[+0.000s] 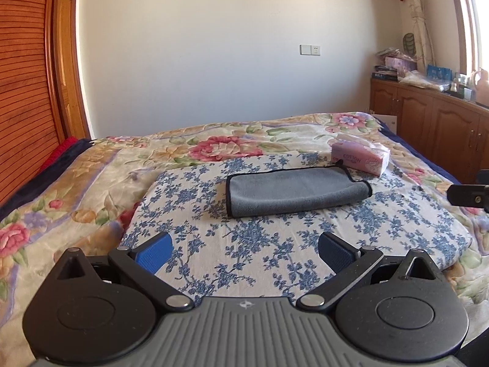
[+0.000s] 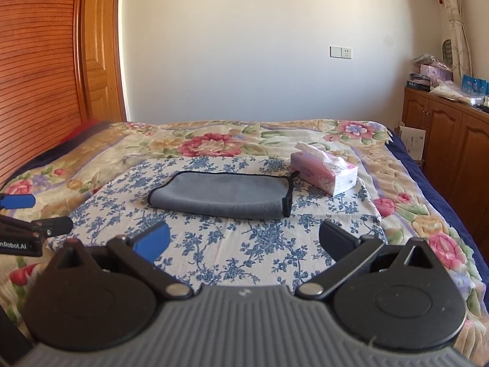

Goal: Fold towel

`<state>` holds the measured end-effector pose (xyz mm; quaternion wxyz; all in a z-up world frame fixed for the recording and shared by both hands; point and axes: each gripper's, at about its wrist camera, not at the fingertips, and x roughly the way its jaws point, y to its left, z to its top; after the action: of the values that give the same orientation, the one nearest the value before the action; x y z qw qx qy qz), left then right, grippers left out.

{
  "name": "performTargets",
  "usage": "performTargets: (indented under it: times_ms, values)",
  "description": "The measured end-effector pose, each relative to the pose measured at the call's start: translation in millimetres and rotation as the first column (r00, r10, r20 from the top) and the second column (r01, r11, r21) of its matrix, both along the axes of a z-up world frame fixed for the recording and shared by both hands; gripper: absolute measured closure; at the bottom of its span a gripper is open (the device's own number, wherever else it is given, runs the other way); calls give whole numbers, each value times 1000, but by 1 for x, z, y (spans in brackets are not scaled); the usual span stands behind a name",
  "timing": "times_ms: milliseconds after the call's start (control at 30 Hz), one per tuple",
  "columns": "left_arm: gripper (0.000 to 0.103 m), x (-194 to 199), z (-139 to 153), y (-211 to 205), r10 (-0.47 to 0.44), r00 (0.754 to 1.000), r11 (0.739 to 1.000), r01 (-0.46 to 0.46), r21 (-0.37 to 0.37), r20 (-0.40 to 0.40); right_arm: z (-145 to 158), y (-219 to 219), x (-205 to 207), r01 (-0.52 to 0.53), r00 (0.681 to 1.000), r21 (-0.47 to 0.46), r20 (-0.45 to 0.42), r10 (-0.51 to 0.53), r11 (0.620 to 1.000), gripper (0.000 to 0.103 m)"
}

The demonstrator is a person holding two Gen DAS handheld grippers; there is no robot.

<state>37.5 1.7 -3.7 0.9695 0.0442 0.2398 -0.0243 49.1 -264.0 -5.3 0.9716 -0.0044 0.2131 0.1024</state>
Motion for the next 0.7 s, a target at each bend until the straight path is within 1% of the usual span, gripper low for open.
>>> performTargets:
  times_ms: [200, 400, 700]
  values:
    - [0, 1, -6, 4, 3, 1000, 1000, -3, -7, -1, -3, -1, 0, 10, 1000, 3, 11, -10, 1000, 0]
    - [0, 0, -7, 7, 15, 999, 1000, -14, -12, 38, -3, -3, -1, 28, 999, 13, 36, -28, 1000, 0]
    - [0, -4, -3, 8, 13, 994, 1000, -11, -18, 104, -1, -1, -7, 45, 995, -7, 92, -44, 999, 0]
